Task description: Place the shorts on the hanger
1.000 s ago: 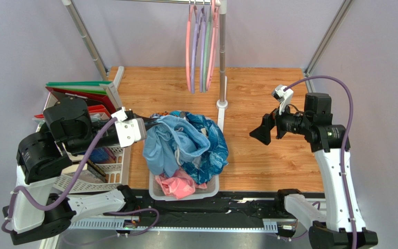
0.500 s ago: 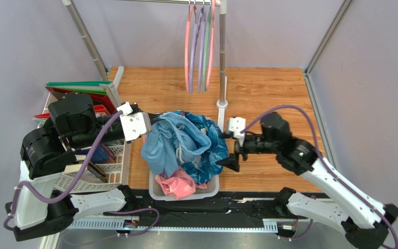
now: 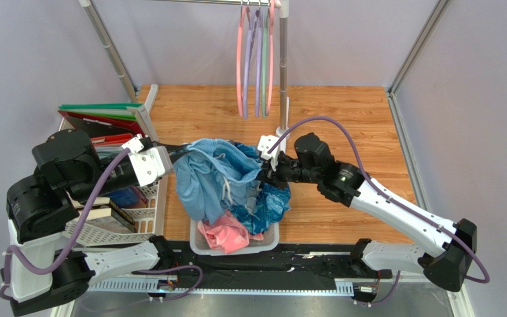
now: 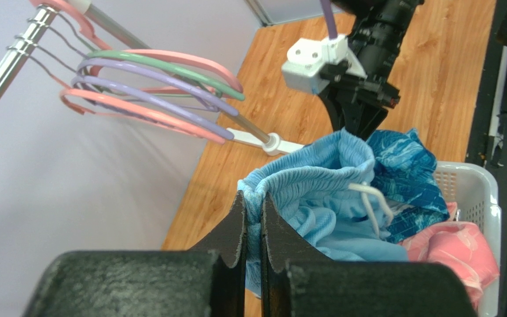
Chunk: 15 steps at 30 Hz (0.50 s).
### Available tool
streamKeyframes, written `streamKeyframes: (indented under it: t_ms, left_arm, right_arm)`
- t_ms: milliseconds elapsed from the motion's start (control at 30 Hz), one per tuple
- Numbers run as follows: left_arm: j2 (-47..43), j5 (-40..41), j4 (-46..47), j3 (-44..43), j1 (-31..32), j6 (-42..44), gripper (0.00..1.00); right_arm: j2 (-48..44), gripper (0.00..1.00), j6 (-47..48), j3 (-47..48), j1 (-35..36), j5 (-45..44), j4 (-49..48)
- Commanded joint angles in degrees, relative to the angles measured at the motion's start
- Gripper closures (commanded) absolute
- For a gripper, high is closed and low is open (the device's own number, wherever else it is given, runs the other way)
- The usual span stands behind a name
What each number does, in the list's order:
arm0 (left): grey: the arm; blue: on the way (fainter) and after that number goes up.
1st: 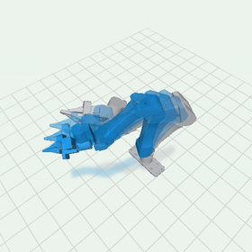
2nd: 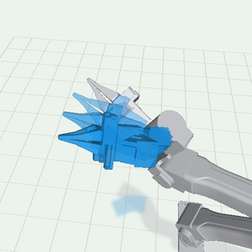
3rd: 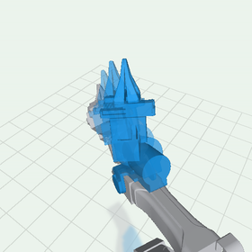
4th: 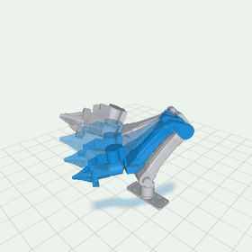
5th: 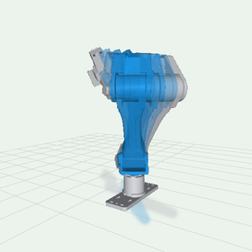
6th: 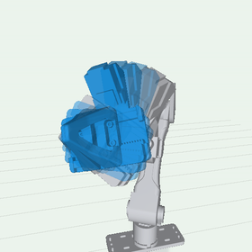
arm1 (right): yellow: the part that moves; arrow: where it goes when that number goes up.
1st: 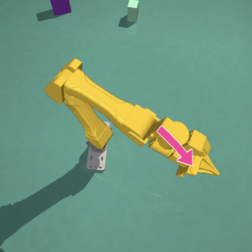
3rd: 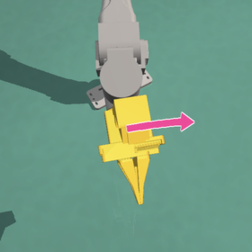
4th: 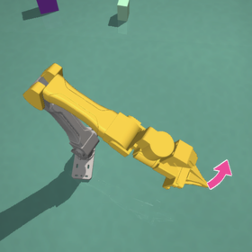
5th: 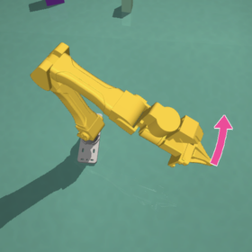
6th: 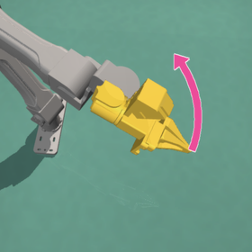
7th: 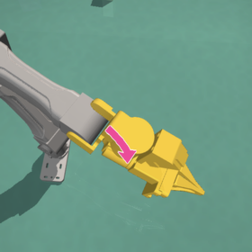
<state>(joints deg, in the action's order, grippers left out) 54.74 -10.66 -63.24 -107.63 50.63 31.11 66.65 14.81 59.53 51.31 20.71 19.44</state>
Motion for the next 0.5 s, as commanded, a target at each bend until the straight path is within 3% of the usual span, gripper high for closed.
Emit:
streamKeyframes:
  t_ms: [0,100,267,467]
  left_arm:
    - [-1.21,6.85,6.45,-0.21,-0.36,-1.23,1.0]
    - [-2.09,11.95,10.23,0.67,-0.62,0.52,1.0]
    - [-1.48,12.06,12.7,-2.4,-0.53,4.39,1.0]
    - [1.5,12.5,16.13,-12.92,-0.53,8.79,1.0]
  right_arm:
    - [-5.73,1.0,-0.57,7.61,0.28,-3.74,2.17]
    - [-8.73,1.0,-0.22,11.38,0.37,-5.14,4.19]
    - [-9.44,1.0,0.22,19.39,0.28,-5.68,7.98]
    - [-6.63,1.0,0.75,34.15,0.28,-7.17,13.95]
